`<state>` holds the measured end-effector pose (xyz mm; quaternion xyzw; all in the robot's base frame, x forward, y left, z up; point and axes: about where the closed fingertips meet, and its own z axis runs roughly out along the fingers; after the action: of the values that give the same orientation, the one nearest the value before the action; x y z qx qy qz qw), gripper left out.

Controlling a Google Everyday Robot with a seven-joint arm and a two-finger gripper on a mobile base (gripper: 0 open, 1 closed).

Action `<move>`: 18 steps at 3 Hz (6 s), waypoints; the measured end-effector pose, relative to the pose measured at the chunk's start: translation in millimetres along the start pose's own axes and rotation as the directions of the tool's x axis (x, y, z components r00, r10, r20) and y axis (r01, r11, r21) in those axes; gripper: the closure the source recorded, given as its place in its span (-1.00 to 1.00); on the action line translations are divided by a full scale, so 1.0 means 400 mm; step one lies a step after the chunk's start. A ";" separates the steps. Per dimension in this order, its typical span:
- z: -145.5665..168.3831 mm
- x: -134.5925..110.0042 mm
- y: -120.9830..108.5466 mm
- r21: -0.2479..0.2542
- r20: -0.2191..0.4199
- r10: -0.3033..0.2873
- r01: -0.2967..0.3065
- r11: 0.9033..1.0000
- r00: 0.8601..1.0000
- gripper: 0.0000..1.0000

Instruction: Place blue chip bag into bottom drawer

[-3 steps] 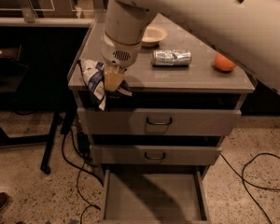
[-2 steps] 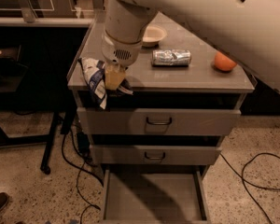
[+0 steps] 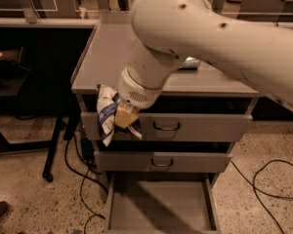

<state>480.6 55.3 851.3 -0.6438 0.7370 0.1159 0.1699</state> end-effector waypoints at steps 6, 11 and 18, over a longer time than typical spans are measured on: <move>0.397 0.412 0.388 -0.357 0.155 0.655 -0.577 0.735 0.739 1.00; 0.686 0.557 0.294 -0.490 0.295 0.793 -0.628 0.604 0.533 1.00; 1.102 0.834 0.085 -0.492 0.210 0.929 -0.789 0.369 0.304 1.00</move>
Offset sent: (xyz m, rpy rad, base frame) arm -0.0344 -0.0126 -0.0314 0.1070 0.0748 -0.1073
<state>453.9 -71.4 312.8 -0.1103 0.8760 0.4455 0.1483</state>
